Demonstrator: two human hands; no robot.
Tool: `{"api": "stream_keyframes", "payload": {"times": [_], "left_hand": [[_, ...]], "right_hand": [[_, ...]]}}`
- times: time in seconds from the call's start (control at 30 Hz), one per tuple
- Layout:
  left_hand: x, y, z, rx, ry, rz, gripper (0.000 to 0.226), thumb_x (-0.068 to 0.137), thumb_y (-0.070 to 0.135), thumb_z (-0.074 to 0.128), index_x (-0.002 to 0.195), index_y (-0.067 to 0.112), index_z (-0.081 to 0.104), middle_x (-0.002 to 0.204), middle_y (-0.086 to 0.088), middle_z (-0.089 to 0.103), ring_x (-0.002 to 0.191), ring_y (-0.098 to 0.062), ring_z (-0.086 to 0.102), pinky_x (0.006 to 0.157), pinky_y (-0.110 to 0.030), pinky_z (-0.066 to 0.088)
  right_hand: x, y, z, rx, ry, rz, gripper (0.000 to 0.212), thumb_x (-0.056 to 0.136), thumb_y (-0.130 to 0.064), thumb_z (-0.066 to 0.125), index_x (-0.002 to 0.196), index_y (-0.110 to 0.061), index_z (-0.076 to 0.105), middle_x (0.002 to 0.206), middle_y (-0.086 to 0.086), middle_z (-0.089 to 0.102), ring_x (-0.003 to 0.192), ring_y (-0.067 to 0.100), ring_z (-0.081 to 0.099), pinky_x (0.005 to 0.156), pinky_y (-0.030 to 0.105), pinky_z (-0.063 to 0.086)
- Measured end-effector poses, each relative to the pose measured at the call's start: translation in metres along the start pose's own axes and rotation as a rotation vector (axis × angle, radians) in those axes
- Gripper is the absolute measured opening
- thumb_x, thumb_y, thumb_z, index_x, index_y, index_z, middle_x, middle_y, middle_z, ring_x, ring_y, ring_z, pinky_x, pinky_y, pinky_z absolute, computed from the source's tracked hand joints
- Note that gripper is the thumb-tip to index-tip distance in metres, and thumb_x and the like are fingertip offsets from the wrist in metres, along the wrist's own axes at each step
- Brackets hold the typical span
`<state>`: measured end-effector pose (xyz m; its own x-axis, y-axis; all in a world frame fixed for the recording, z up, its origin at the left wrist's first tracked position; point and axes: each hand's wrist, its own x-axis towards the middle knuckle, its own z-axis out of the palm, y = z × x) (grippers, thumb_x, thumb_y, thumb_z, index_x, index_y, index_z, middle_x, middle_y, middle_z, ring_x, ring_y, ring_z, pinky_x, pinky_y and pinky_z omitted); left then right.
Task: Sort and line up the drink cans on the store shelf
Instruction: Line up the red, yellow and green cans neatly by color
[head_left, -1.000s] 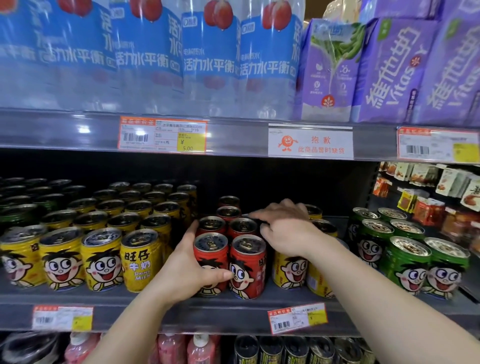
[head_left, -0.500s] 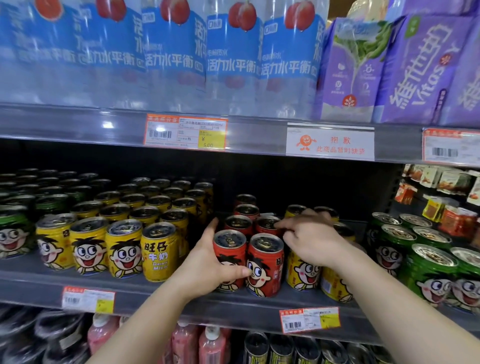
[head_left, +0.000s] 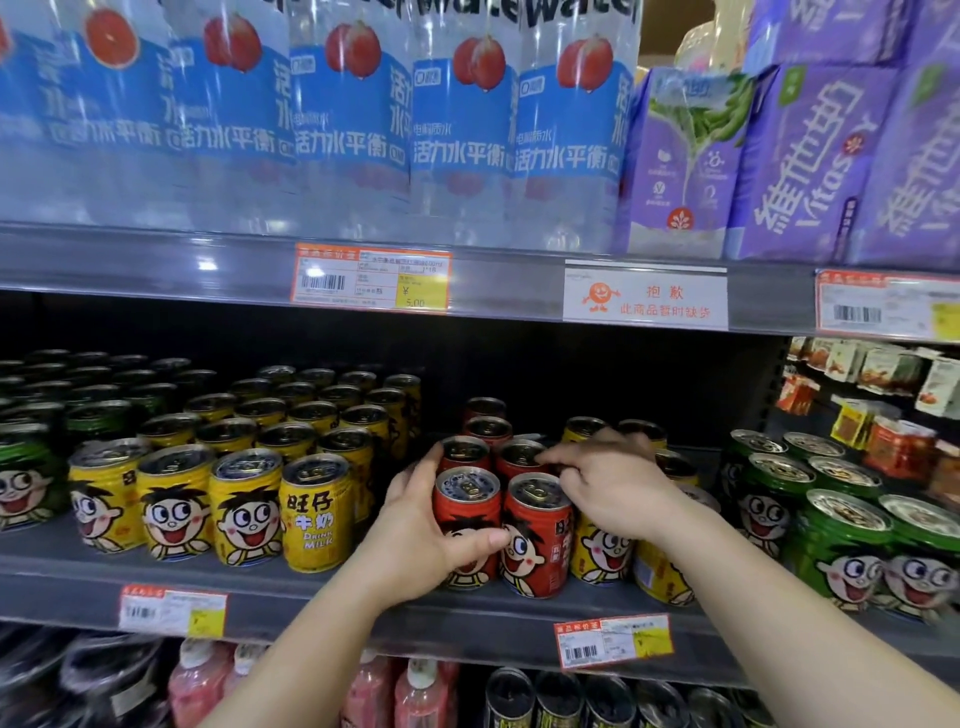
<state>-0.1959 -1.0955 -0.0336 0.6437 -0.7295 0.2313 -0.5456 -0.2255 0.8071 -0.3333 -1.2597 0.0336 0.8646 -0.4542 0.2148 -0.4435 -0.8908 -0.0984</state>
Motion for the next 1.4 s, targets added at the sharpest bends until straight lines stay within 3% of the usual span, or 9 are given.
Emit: {"api": "stream_keyframes", "payload": {"times": [0.1,0.23,0.37,0.57,0.9,1.07,1.17,1.23,1.4], "left_hand": [[0.006,-0.002,-0.007,0.022,-0.051,0.036,0.125,0.040,0.079,0.072,0.145,0.043,0.014,0.150,0.005,0.025,0.137,-0.015,0.030,0.109,-0.037,0.038],[0.013,0.000,-0.013,-0.048,-0.152,0.036,0.114,0.050,0.061,0.082,0.144,0.034,0.022,0.123,0.015,0.056,0.108,-0.001,0.056,0.090,-0.020,0.050],[0.018,-0.005,-0.017,-0.084,-0.187,0.054,0.102,0.053,0.053,0.085,0.137,0.036,0.030,0.112,0.016,0.062,0.100,0.001,0.061,0.086,-0.023,0.053],[0.022,-0.011,-0.017,-0.110,-0.222,0.064,0.111,0.045,0.061,0.083,0.139,0.039,0.027,0.117,0.012,0.060,0.104,-0.003,0.061,0.089,-0.027,0.053],[0.020,-0.014,-0.007,-0.052,-0.109,0.118,0.126,0.043,0.078,0.072,0.145,0.043,0.008,0.144,0.005,0.034,0.130,-0.013,0.040,0.103,-0.040,0.044],[0.021,0.007,-0.016,-0.061,0.065,0.145,0.094,0.061,0.060,0.076,0.141,0.030,0.037,0.137,0.007,0.041,0.126,-0.010,0.042,0.104,-0.034,0.042],[0.034,0.021,-0.023,-0.169,0.131,0.067,0.065,0.067,0.056,0.071,0.124,0.028,0.057,0.120,0.010,0.060,0.110,-0.007,0.057,0.093,-0.027,0.049],[0.049,0.026,-0.025,-0.195,0.150,0.060,0.044,0.074,0.037,0.076,0.114,0.022,0.063,0.109,0.005,0.066,0.100,-0.007,0.061,0.085,-0.021,0.050],[0.083,0.029,-0.021,-0.081,0.128,0.033,0.045,0.071,0.020,0.081,0.112,0.015,0.064,0.101,0.001,0.066,0.083,-0.006,0.061,0.071,-0.010,0.046]], "right_hand": [[0.001,-0.001,0.004,-0.042,0.016,-0.009,0.042,0.095,-0.030,0.028,0.131,-0.041,0.046,0.140,-0.002,0.049,0.131,0.020,0.030,0.105,0.040,0.019],[-0.001,-0.001,0.007,-0.067,0.111,-0.027,0.037,0.095,-0.030,0.031,0.125,-0.035,0.051,0.131,-0.003,0.055,0.122,0.018,0.036,0.100,0.038,0.022],[-0.003,-0.001,0.011,-0.068,0.188,-0.022,0.034,0.094,-0.030,0.034,0.121,-0.032,0.054,0.122,-0.003,0.060,0.120,0.018,0.039,0.102,0.037,0.022],[-0.002,-0.001,0.014,-0.051,0.190,0.002,0.036,0.094,-0.030,0.032,0.124,-0.032,0.053,0.126,-0.003,0.059,0.120,0.017,0.039,0.104,0.038,0.022],[-0.005,0.001,0.014,-0.010,0.211,-0.008,0.035,0.097,-0.035,0.035,0.126,-0.033,0.053,0.128,-0.004,0.059,0.120,0.020,0.041,0.101,0.037,0.024],[0.000,0.005,0.004,0.033,0.212,-0.089,0.032,0.096,-0.041,0.041,0.121,-0.031,0.057,0.122,-0.005,0.061,0.116,0.020,0.045,0.097,0.036,0.032],[0.008,0.011,-0.003,0.096,0.129,-0.140,0.027,0.095,-0.039,0.046,0.117,-0.031,0.060,0.121,-0.007,0.061,0.115,0.017,0.047,0.100,0.036,0.036],[0.017,0.016,-0.009,0.106,0.081,-0.156,0.024,0.095,-0.036,0.048,0.114,-0.031,0.062,0.122,-0.009,0.060,0.116,0.015,0.049,0.100,0.035,0.038],[0.046,0.030,-0.016,0.205,0.062,-0.183,0.020,0.093,-0.033,0.055,0.110,-0.033,0.065,0.111,-0.014,0.062,0.097,0.005,0.054,0.083,0.022,0.042]]}}
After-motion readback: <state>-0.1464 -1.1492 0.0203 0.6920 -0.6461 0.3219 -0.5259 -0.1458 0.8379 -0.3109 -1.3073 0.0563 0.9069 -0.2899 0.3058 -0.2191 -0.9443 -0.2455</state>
